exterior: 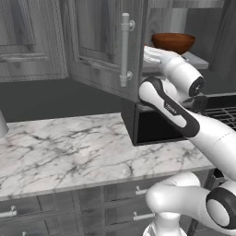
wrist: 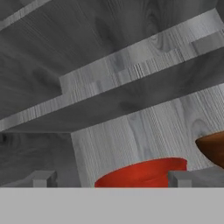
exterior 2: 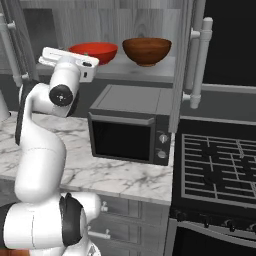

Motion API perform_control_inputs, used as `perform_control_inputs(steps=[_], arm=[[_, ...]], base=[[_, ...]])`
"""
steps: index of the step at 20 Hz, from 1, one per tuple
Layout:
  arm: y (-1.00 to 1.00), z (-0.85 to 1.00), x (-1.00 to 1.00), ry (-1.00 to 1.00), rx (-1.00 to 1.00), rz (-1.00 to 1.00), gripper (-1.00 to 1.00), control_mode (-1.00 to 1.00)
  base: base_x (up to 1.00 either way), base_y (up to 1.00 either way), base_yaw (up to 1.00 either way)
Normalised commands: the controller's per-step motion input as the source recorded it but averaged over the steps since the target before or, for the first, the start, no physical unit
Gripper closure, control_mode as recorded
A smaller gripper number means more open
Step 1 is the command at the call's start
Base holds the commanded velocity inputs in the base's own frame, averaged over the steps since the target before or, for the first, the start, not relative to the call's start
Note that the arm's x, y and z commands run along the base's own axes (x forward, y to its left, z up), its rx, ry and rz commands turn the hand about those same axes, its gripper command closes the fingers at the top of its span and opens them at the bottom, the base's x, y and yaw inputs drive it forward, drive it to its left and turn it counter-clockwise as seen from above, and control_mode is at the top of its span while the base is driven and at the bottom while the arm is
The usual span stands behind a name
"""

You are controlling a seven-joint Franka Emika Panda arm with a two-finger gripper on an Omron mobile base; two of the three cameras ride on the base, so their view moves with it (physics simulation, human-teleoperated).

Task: Move the bowls from the cabinet to the plates on the dining table.

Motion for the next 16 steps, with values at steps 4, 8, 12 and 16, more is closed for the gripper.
perform_control_inputs(steps=[4,8,12,16], arm=[[0.06,0.0,0.34,0.0,-0.04,0.11,-1.0,-1.0],[0.01,-0.02,0.37,0.01,-0.03,0.12,-1.0,-1.0],[0.18,-0.07,0.14,0.01,-0.04,0.14,-1.0,-1.0],[0.28,-0.04,0.02,0.0,-0.06,0.14,-1.0,-1.0]], base=[[0.0,0.0,0.0],[0.0,0.0,0.0],[0.0,0.0,0.0],[0.0,0.0,0.0]])
